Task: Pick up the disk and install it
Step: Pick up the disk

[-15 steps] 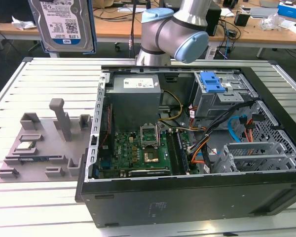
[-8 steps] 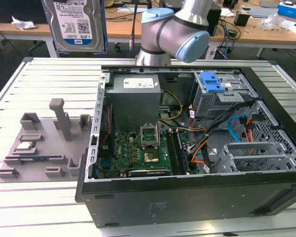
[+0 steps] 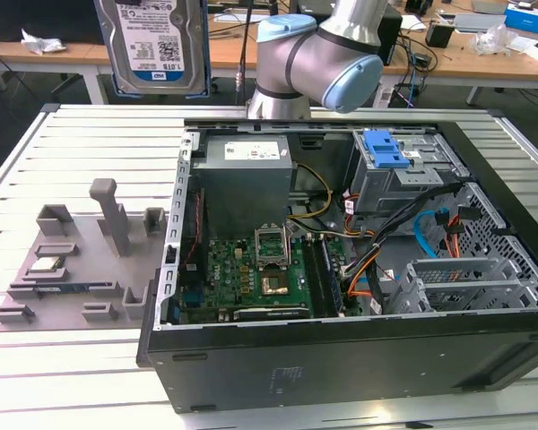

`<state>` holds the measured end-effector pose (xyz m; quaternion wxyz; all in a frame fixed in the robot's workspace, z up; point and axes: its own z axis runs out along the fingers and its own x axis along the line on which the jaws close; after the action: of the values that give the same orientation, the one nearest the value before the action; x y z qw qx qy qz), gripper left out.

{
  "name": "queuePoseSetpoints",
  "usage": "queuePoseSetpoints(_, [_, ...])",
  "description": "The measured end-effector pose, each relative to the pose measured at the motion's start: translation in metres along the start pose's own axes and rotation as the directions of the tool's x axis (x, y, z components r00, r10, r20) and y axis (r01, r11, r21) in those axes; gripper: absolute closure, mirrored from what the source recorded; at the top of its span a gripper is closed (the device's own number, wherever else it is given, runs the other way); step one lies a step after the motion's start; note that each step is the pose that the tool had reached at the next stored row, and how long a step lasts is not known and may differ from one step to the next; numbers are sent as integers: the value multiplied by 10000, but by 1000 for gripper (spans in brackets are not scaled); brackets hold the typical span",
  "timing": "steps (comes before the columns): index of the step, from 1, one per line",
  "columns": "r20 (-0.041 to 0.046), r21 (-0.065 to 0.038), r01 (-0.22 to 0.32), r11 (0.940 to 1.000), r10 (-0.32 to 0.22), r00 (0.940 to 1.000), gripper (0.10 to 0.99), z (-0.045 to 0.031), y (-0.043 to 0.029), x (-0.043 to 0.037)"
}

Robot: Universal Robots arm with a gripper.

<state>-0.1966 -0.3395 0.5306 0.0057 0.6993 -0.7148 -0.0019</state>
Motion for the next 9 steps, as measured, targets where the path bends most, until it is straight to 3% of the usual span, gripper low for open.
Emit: queuePoseSetpoints(9, [-1, 0, 1, 10000, -1, 10000, 722, -4, -357, -9])
